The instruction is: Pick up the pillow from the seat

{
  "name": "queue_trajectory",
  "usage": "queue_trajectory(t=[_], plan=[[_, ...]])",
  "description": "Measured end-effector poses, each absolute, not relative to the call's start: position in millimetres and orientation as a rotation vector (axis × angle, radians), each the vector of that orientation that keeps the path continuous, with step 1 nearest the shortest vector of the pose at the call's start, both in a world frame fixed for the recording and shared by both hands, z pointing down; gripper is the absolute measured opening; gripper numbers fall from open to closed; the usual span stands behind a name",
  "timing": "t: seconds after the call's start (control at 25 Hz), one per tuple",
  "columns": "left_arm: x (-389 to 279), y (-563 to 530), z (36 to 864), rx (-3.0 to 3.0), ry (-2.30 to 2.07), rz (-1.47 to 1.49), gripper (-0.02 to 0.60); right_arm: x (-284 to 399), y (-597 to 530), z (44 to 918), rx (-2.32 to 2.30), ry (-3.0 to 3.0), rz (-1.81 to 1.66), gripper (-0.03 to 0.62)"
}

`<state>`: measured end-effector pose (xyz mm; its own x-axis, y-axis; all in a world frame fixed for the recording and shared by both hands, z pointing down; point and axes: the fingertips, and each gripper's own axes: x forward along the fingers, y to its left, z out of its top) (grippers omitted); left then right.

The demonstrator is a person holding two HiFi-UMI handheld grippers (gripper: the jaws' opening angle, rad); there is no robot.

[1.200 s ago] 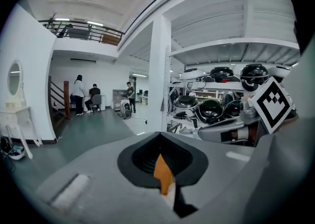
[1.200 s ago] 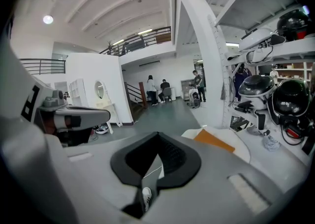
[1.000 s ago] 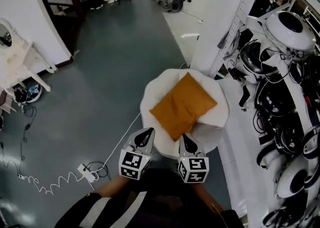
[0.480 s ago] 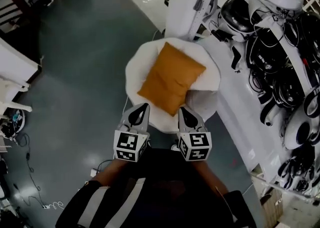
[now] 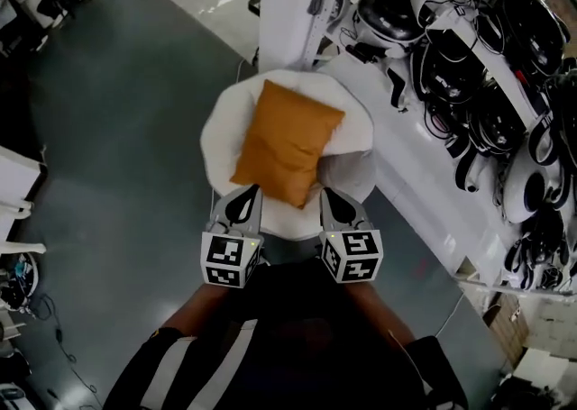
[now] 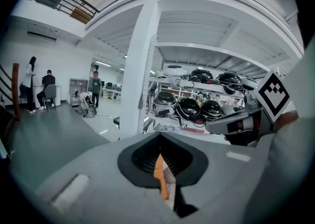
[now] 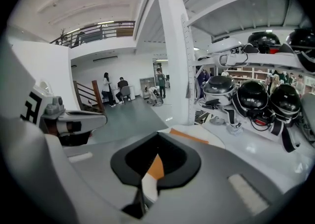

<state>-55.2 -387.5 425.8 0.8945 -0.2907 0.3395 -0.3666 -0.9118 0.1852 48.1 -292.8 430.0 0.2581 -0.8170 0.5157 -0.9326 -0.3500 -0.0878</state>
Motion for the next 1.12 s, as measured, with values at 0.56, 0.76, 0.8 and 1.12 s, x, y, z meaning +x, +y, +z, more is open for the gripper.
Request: queue_trajectory(t=[0.56,0.76,0.8,1.12], plan=[[-15.3,-386.6,432.6,2.813,-0.503,0.497,0.0,81.9,-291.0,440.9,2.27,-1.665,0.759,0.003],[3.3,-383.2,437.1,2.783,-0.566,0.525,0.0,105.1,-293.3,449.0,2.238,-1.736,0.781,0.002],[8.4,-382.5,438.3,2.776,-0.583,0.526,0.0,110.9,-293.2,451.8,2.229,-1.753,0.788,0.003],[37.8,-374.7,450.3,2.749,-0.638,0.579,0.0,146.2,-290.0,473.5,2.151,-1.811,0.818,0.002]])
